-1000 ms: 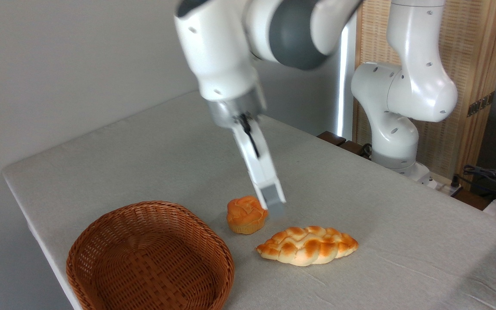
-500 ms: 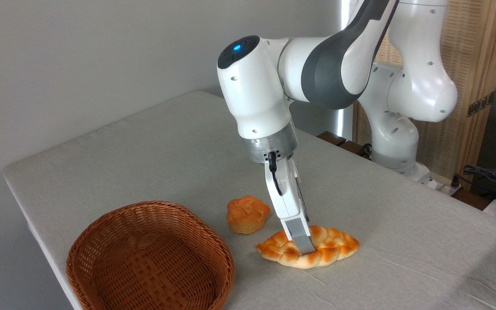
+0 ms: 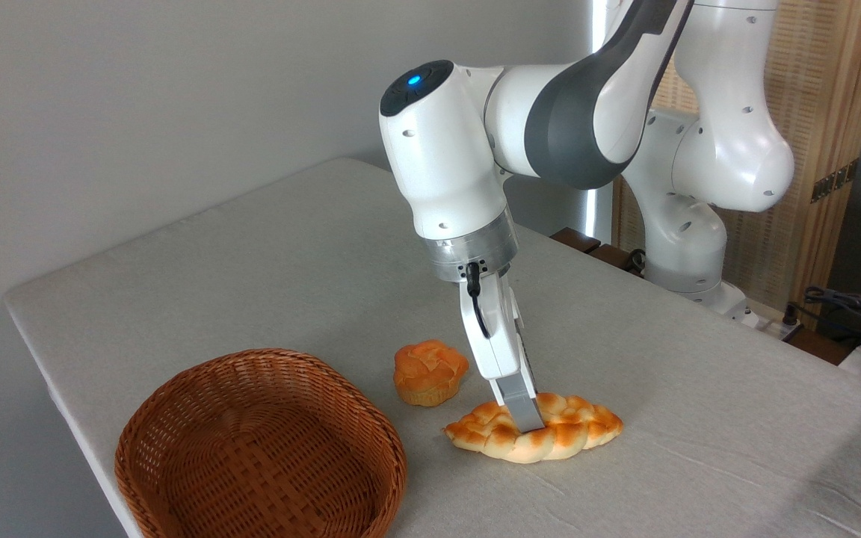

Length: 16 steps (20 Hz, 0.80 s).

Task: Put bread into the basket
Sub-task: 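Close the gripper on the braided bread roll and lift it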

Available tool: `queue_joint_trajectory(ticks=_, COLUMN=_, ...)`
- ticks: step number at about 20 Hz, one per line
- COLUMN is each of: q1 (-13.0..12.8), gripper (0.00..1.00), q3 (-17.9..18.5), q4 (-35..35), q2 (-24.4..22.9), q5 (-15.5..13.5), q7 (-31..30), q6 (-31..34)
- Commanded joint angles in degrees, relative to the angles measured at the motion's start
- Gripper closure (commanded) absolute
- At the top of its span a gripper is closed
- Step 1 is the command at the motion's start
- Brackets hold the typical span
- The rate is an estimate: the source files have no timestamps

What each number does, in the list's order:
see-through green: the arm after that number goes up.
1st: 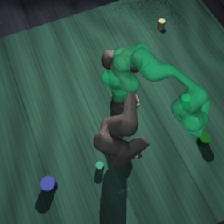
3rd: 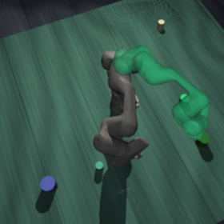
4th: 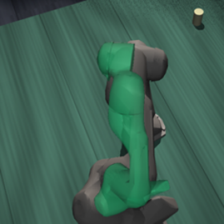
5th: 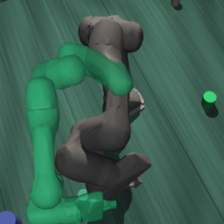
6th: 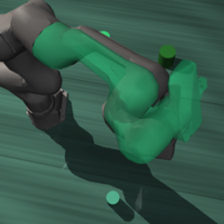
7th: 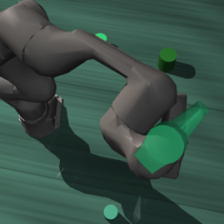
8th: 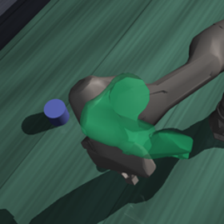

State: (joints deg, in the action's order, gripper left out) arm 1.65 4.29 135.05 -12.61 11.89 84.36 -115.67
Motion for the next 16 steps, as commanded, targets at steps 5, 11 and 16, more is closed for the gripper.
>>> queue_joint_trajectory(ticks=5, q1=-0.24, gripper=1.00, q3=0.63, q4=0.56, q2=-1.19, q5=-0.12, q7=0.46, q6=-1.40)
queue_joint_trajectory(ticks=11, q1=-0.60, gripper=1.00, q3=0.45, q4=-2.95, q2=-1.63, q5=0.06, q7=0.72, q6=-0.61)
queue_joint_trajectory(ticks=16, q1=-0.60, gripper=1.00, q3=0.45, q4=-6.11, q2=-1.63, q5=0.32, q7=0.37, q6=2.63)
